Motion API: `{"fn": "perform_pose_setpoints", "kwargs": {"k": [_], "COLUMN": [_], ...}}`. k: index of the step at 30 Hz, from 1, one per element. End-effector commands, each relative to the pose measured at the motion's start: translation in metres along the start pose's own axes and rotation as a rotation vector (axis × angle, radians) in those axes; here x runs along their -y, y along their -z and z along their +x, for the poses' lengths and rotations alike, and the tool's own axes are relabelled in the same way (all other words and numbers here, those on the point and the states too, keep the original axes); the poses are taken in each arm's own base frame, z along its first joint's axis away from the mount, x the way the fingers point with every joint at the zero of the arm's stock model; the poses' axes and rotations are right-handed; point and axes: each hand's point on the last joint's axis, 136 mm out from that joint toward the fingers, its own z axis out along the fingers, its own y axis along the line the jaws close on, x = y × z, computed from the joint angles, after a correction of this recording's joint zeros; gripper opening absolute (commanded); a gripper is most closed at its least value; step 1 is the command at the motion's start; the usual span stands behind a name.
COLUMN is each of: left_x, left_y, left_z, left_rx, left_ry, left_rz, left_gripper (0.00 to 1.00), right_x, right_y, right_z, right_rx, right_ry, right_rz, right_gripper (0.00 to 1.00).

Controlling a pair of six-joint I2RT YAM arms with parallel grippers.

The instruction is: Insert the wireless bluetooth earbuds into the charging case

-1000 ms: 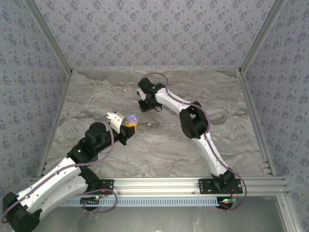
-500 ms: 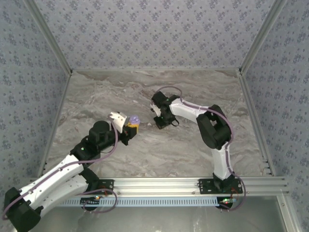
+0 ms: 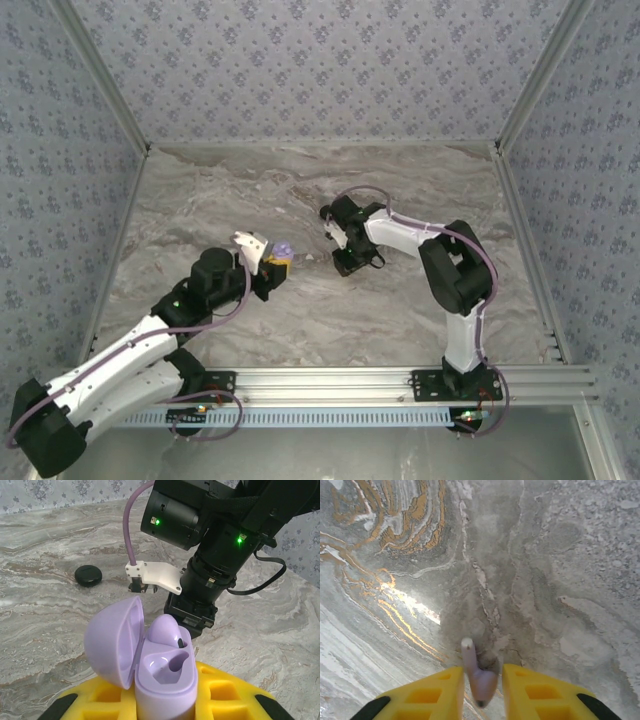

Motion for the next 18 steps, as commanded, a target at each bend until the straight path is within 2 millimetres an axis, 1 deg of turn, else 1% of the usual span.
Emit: {"fn": "perform_pose_setpoints", "kwargs": {"k": [1,3,8,11,12,14,18], "left_x": [0.014,0.014,0.015,0.015,0.016,0.016,0.017], "left_y": [0.007,0.007,0.006,0.005,0.005,0.005,0.005], "left_z": [-0.037,-0.037,-0.039,-0.038,-0.039,-0.039,-0.040], "left_rx": [0.097,0.098,0.099,0.096,0.098,0.098,0.097], "left_ry": [-0.010,-0.011,-0.012,-0.009,-0.009,-0.008,-0.010], "left_rz": [0.044,0.044,0.048,0.050,0.052,0.055,0.058], "left_gripper": [0.14,0.15,0.14,0.14,0.15,0.15,0.15], "right_x": [-0.002,-0.002,-0.011,-0.017,-0.018,-0.021,-0.021], "right_y": [0.016,0.024,0.043,0.049,0.048,0.045,0.029], "right_z": [-0.004,-0.005,-0.003,0.001,0.003,0.007,0.015], "right_rx": [0.028,0.047,0.085,0.106,0.101,0.087,0.054], "right_ry": [0.012,0.012,0.025,0.022,0.018,0.009,-0.023], "right_rz": [0.002,0.001,-0.014,-0.032,-0.042,-0.060,-0.069], "right_gripper": [0.37,0.42,0.43,0.42,0.41,0.36,0.26]}}
